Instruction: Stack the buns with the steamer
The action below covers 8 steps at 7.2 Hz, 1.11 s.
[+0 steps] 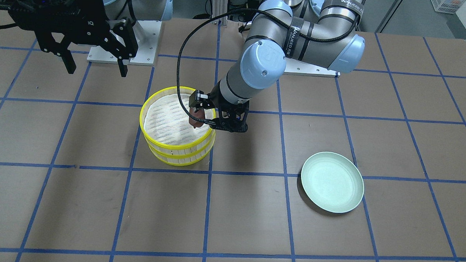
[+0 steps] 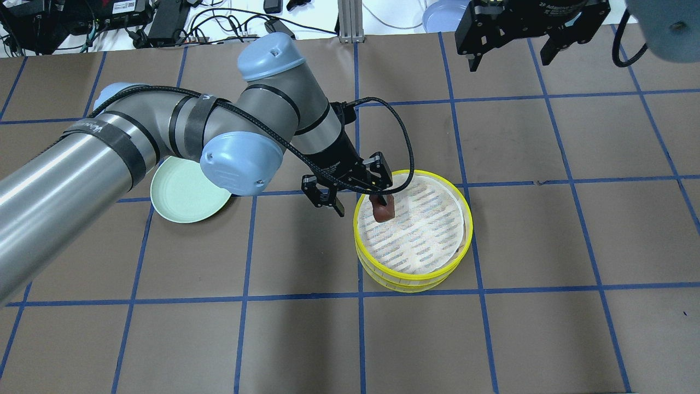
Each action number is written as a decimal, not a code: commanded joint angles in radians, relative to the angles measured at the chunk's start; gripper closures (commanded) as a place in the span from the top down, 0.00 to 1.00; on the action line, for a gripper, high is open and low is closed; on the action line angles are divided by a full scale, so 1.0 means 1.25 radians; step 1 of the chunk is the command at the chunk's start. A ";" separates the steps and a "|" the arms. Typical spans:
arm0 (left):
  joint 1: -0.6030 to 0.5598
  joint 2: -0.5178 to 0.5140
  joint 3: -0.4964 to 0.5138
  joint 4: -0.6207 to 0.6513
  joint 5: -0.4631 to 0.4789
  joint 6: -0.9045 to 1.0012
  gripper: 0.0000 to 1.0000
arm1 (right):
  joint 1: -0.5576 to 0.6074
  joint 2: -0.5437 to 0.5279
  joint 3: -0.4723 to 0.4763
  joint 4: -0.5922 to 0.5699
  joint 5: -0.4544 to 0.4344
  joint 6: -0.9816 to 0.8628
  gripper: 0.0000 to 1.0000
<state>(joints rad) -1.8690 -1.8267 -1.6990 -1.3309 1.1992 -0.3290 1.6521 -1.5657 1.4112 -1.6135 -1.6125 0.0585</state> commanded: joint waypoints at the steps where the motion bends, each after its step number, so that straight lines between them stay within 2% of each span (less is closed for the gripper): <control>1: 0.004 0.001 0.015 0.000 0.035 -0.002 1.00 | 0.000 0.000 0.000 0.000 -0.001 0.000 1.00; 2: 0.005 0.011 0.017 0.000 0.041 -0.002 1.00 | 0.000 0.000 0.000 0.000 -0.001 0.000 1.00; 3: 0.016 0.035 0.040 -0.008 0.143 -0.001 1.00 | 0.000 0.000 0.000 0.000 -0.001 0.000 1.00; 4: 0.040 0.061 0.109 -0.081 0.230 0.008 1.00 | 0.000 -0.002 0.000 0.001 -0.001 0.001 1.00; 5: 0.086 0.085 0.193 -0.174 0.274 0.039 1.00 | 0.000 0.000 0.000 0.000 0.000 0.001 1.00; 6: 0.141 0.119 0.227 -0.218 0.324 0.137 1.00 | 0.000 -0.002 0.000 0.001 -0.001 0.002 1.00; 8: 0.277 0.168 0.226 -0.225 0.338 0.233 1.00 | 0.000 0.001 0.000 0.000 0.000 0.002 1.00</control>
<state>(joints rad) -1.6196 -1.6508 -1.4245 -1.5982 1.6087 -0.1042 1.6520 -1.5661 1.4113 -1.6127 -1.6126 0.0612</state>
